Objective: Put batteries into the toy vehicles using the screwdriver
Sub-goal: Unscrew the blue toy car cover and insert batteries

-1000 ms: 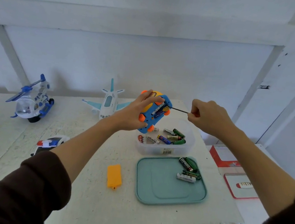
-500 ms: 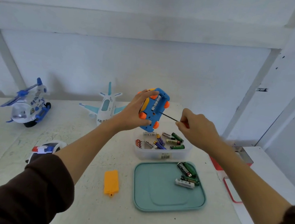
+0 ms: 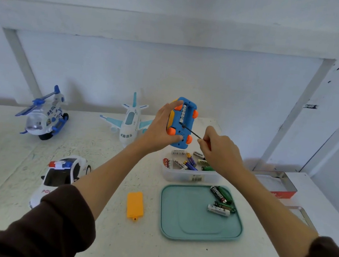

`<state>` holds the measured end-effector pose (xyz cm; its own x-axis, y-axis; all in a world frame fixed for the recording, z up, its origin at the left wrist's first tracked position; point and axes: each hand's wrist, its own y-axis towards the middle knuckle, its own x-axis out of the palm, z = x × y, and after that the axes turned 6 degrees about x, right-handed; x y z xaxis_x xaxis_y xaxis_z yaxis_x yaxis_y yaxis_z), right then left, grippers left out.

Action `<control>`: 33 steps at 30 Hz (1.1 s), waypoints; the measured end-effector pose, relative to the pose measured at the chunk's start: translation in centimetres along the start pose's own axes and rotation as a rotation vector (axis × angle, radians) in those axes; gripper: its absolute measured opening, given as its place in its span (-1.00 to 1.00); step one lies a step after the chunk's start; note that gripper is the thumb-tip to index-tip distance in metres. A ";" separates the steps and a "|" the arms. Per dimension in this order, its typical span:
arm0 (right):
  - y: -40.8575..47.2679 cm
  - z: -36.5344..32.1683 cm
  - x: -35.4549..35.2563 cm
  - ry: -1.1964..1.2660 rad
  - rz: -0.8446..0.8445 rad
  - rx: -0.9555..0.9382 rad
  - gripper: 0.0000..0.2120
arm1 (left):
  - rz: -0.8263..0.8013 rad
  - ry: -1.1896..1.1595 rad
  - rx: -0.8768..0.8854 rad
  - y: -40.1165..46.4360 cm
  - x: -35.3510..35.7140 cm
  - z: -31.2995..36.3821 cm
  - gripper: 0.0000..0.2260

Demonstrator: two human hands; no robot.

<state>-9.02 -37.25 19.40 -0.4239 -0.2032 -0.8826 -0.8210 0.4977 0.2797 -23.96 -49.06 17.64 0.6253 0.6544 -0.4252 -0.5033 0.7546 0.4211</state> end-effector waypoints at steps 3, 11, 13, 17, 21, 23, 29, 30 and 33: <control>-0.4 0.2 0.7 0.135 -0.006 0.006 -0.82 | 0.038 -0.129 -0.043 -0.1 0.3 0.3 -0.32; -0.8 1.0 1.0 0.403 -0.039 0.085 -0.81 | -0.015 -0.160 -0.058 -0.2 0.0 -0.2 -0.30; -0.5 1.3 0.2 0.409 0.005 0.109 -0.81 | -0.071 -0.092 -0.046 -0.4 -0.5 -0.6 -0.27; 0.8 1.2 -1.3 0.327 0.020 0.128 -0.81 | -0.170 0.090 0.020 -0.5 -1.0 -0.7 -0.26; 1.4 1.1 -1.9 0.233 -0.016 0.109 -0.81 | -0.226 0.138 0.067 -0.3 -1.1 -0.3 -0.24; 1.5 1.2 -2.1 0.201 -0.024 0.108 -0.81 | -0.244 0.170 0.068 -0.1 -1.2 0.0 -0.22; 2.4 2.1 -2.9 0.082 -0.061 0.077 -0.80 | -0.339 0.356 0.162 0.9 -1.5 0.2 -0.28; 2.6 2.3 -3.1 0.069 -0.066 0.074 -0.80 | -0.357 0.393 0.177 1.2 -1.5 0.1 -0.30; 2.9 2.9 -3.2 0.056 -0.071 0.077 -0.80 | -0.390 0.460 0.220 2.1 -1.3 -0.2 -0.32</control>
<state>-8.93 -32.69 21.93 -0.3883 -0.2864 -0.8759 -0.8189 0.5432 0.1854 -25.99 -48.31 18.95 0.3936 0.3248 -0.8600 -0.1255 0.9457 0.2997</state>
